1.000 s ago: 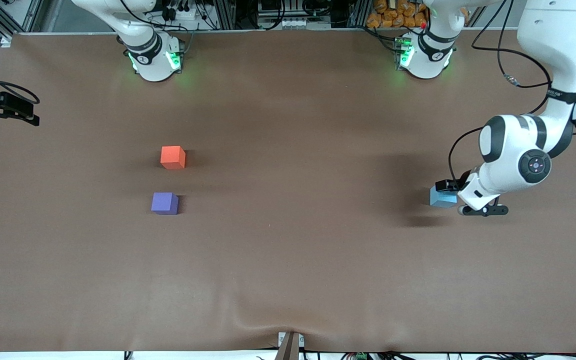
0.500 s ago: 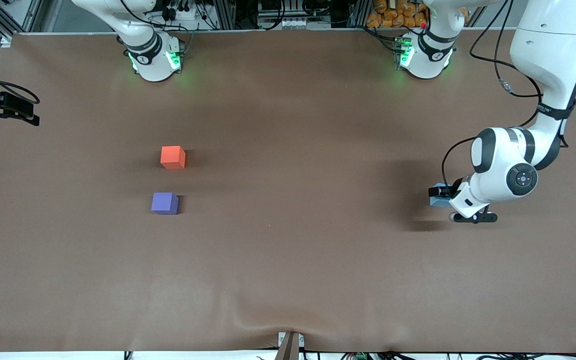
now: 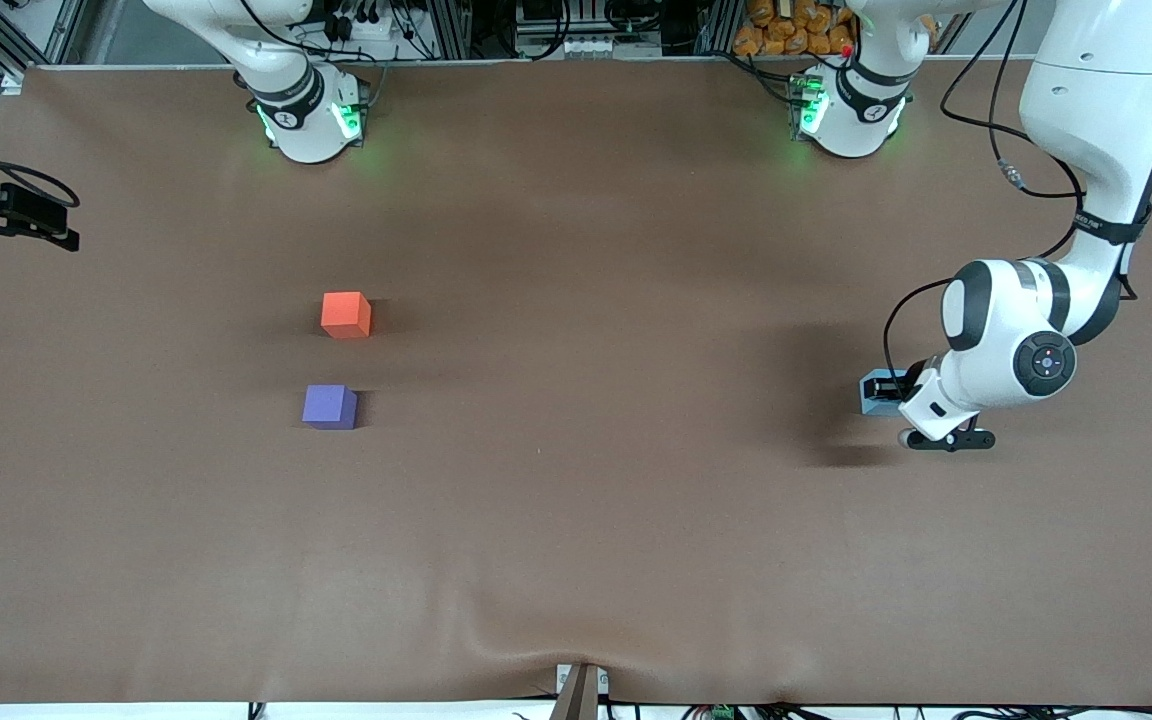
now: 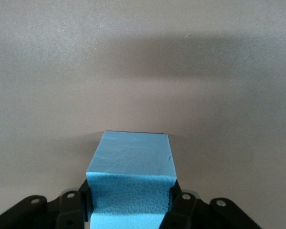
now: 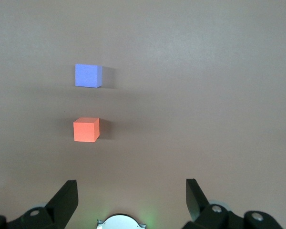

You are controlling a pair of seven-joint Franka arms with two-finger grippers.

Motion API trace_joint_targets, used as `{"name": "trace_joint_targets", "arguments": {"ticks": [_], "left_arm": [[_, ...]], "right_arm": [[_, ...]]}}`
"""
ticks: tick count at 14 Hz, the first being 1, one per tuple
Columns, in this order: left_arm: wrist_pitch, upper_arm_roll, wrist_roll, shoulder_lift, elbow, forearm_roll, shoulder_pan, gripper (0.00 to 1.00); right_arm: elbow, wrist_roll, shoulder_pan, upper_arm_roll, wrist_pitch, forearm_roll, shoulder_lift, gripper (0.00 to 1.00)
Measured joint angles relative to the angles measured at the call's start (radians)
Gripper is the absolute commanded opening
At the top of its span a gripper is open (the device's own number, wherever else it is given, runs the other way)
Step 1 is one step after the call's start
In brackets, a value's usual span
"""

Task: Place blue block between orange and purple blocks
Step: 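Carry the blue block with the left gripper toward the table's middle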

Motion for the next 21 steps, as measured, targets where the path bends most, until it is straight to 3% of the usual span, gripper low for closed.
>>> {"name": "trace_joint_targets", "arguments": {"ticks": [5, 8, 9, 11, 17, 21], "left_arm": [[-0.020, -0.125, -0.158, -0.024, 0.055, 0.000, -0.020, 0.51], [-0.057, -0.176, -0.302, -0.025, 0.140, -0.001, -0.102, 0.51], [-0.062, -0.179, -0.356, -0.020, 0.168, -0.003, -0.149, 0.56], [-0.065, -0.180, -0.472, 0.013, 0.245, -0.006, -0.264, 0.57], [-0.076, -0.168, -0.695, 0.241, 0.548, -0.042, -0.579, 0.56], [-0.058, -0.105, -0.697, 0.308, 0.608, -0.043, -0.722, 0.60]], "right_arm": [[0.000, 0.000, 0.000, 0.000, 0.001, 0.000, 0.000, 1.00], [0.000, 0.000, 0.000, 0.000, 0.002, 0.000, 0.000, 1.00], [0.000, 0.000, 0.000, 0.001, 0.003, 0.000, 0.000, 1.00], [0.000, 0.000, 0.000, 0.001, 0.003, 0.001, 0.000, 1.00], [0.000, 0.000, 0.001, 0.002, 0.005, 0.003, 0.000, 1.00], [0.000, 0.000, 0.001, 0.003, 0.006, 0.004, 0.000, 1.00]]}}
